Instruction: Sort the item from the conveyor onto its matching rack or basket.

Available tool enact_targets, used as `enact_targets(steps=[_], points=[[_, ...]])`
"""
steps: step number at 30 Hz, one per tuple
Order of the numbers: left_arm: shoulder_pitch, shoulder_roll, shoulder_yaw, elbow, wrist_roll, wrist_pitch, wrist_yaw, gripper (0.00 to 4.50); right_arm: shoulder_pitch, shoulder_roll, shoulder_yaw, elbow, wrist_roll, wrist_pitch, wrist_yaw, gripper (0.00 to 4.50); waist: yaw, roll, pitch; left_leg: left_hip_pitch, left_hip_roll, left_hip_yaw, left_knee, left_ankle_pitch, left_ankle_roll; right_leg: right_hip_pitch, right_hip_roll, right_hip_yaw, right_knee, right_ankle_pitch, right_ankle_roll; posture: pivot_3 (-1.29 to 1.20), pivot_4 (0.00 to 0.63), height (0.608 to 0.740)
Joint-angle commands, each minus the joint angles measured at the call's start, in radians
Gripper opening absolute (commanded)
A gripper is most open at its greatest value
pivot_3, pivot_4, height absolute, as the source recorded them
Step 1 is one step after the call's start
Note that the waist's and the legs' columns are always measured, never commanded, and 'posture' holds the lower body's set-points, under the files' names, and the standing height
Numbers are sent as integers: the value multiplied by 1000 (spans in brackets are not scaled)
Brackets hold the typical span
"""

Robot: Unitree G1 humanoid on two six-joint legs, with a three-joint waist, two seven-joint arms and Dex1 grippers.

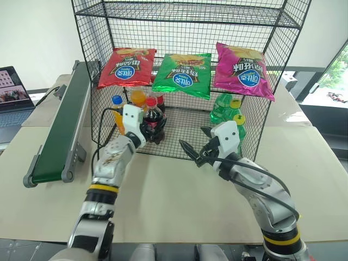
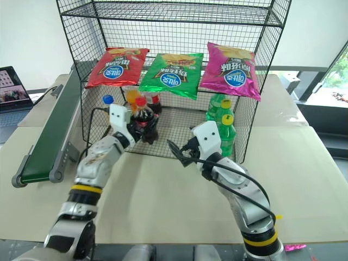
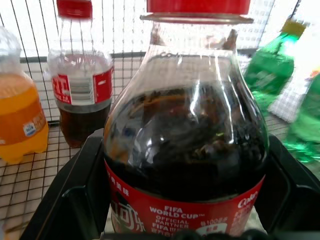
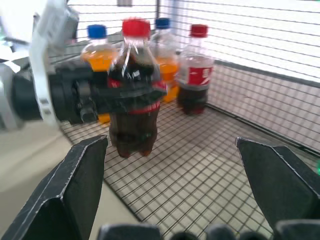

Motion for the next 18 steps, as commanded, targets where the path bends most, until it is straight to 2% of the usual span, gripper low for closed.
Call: enact_targets(steps=[1,2,3,9,18], points=[[-73,-22,12,105,40,-139,-43,3619,-5,19,1,-57,-25,-9,-35,4500,2,0,0,0,0,0,0,0,0,0,0,0,0,0,0,0,150,738],[-82,-28,16,134,45,-158,-54,4164,-3,22,3,-59,-29,-7,-39,4500,2,0,0,0,0,0,0,0,0,0,0,0,0,0,0,0,150,738],[-87,-31,18,154,47,-173,-68,4454,-1,24,5,-62,-33,-6,-42,4500,2,0,0,0,0,0,0,0,0,0,0,0,0,0,0,0,150,738],[-60,-35,30,135,47,-190,-119,4454,14,21,-8,-81,-43,1,-45,4500,2,0,0,1,0,0,0,0,0,1,0,0,1,-2,3,0,150,738],[240,84,68,-434,-18,137,-76,4454,12,-11,-50,-62,-7,-5,11,4500,-9,1,0,2,1,-1,0,0,0,1,0,0,3,0,1,0,150,738]])
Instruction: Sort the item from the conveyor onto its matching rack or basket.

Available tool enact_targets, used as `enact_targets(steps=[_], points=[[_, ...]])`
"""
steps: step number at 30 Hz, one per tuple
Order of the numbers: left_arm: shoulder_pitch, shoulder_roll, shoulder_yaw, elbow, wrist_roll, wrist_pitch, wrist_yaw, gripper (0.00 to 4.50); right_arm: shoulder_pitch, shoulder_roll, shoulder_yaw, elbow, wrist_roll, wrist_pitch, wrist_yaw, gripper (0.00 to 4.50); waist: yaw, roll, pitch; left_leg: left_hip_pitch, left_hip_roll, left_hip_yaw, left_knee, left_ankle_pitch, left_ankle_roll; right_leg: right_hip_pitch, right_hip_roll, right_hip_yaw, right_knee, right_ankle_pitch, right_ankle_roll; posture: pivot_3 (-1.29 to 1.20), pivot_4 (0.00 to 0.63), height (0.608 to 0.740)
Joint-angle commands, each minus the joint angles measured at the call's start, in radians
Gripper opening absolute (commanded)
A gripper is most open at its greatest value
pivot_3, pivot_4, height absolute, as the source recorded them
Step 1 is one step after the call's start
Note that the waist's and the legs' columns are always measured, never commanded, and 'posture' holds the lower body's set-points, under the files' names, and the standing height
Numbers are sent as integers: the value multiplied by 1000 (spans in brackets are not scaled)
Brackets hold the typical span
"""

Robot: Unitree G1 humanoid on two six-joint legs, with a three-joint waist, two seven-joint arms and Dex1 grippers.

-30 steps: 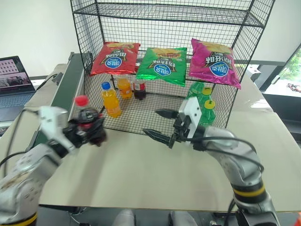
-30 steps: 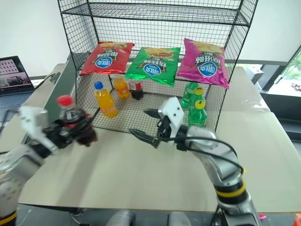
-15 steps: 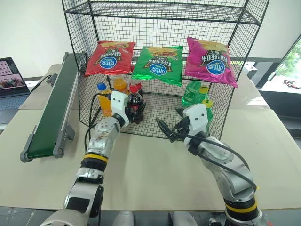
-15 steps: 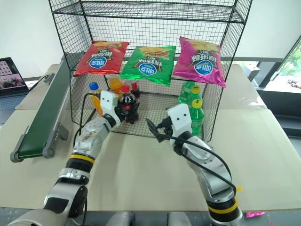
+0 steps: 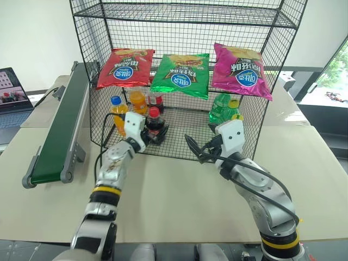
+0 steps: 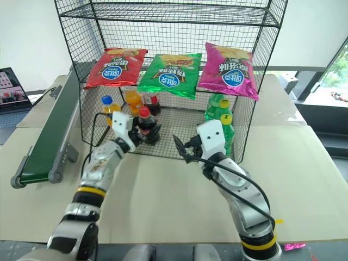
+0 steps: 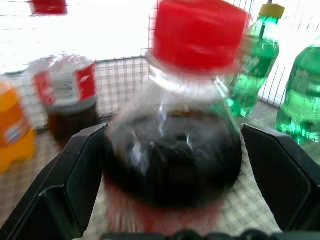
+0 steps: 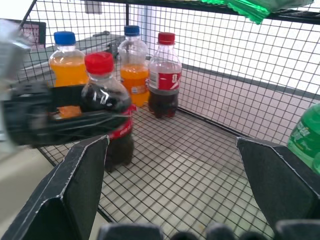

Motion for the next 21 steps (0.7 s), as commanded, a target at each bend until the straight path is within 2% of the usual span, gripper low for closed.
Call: enact_targets(steps=[1,5,9,15,21], points=[[73,40,32,-240,-46,130,23,4454,-5,-9,-36,-27,26,-10,27,4500,3,0,0,0,0,0,0,0,0,0,0,0,0,0,0,0,150,738],[278,88,89,-491,-89,279,71,4454,72,-41,-62,-21,44,-48,82,4500,3,1,-2,0,0,0,1,0,0,1,0,0,0,-1,1,0,150,738],[438,81,109,-620,-71,314,134,4454,140,-48,-60,-3,46,-129,119,4500,2,2,-1,0,0,0,-1,-1,1,1,-1,0,-1,0,0,0,150,738],[561,34,144,-632,28,274,280,4454,252,-7,-50,62,-24,-265,69,4500,15,1,-1,2,0,0,1,0,0,2,0,0,-1,-5,7,0,150,738],[597,17,131,-645,49,237,281,4454,262,29,-51,95,-48,-281,34,4500,16,1,-1,1,0,1,1,0,0,1,-1,1,-2,-4,7,0,150,738]])
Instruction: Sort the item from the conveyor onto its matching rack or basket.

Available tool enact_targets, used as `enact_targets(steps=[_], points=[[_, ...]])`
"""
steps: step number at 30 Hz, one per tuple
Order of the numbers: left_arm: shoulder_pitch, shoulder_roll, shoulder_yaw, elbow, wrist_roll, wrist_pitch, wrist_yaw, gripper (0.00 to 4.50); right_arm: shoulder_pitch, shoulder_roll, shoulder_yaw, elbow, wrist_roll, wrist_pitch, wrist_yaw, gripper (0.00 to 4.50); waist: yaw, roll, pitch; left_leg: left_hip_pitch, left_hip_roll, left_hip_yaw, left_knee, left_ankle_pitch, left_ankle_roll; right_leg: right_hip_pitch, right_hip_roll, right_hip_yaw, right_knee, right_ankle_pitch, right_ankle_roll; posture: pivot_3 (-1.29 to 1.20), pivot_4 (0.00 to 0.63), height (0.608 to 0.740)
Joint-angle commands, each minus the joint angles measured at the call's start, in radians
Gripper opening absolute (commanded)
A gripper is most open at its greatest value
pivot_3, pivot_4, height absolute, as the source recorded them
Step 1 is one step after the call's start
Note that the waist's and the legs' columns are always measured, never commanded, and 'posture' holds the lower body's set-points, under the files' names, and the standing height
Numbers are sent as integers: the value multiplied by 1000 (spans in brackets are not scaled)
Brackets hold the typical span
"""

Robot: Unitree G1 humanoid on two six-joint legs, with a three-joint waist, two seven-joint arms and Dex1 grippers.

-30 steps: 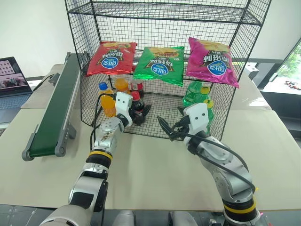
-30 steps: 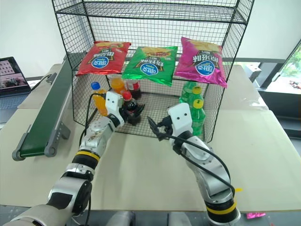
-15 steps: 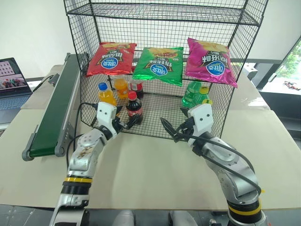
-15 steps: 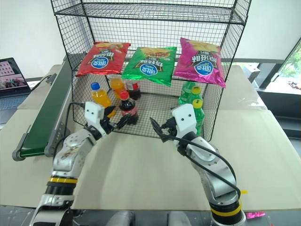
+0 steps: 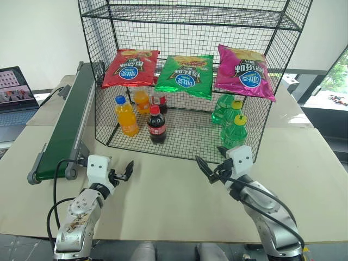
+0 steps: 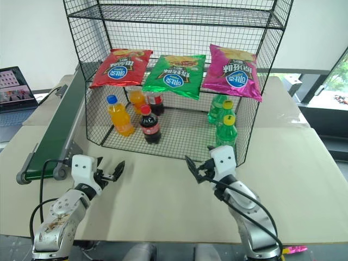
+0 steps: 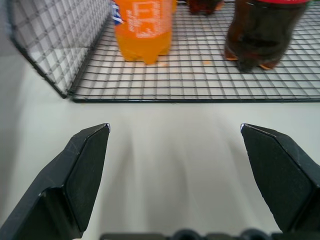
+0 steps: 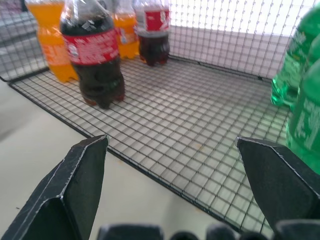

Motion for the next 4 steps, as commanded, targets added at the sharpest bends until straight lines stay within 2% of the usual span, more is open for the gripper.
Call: enact_targets(steps=[1,4], points=[[11,1,-4,-39,14,-43,-5,4454,-19,6,-8,-9,-11,-38,-8,4500,-1,0,0,0,0,0,0,0,0,0,0,0,0,0,0,0,150,738],[2,-8,18,-47,-53,-6,-32,4454,-26,5,-10,3,-11,-42,-4,4500,0,0,0,0,0,0,0,0,0,0,0,0,0,0,0,0,150,738]])
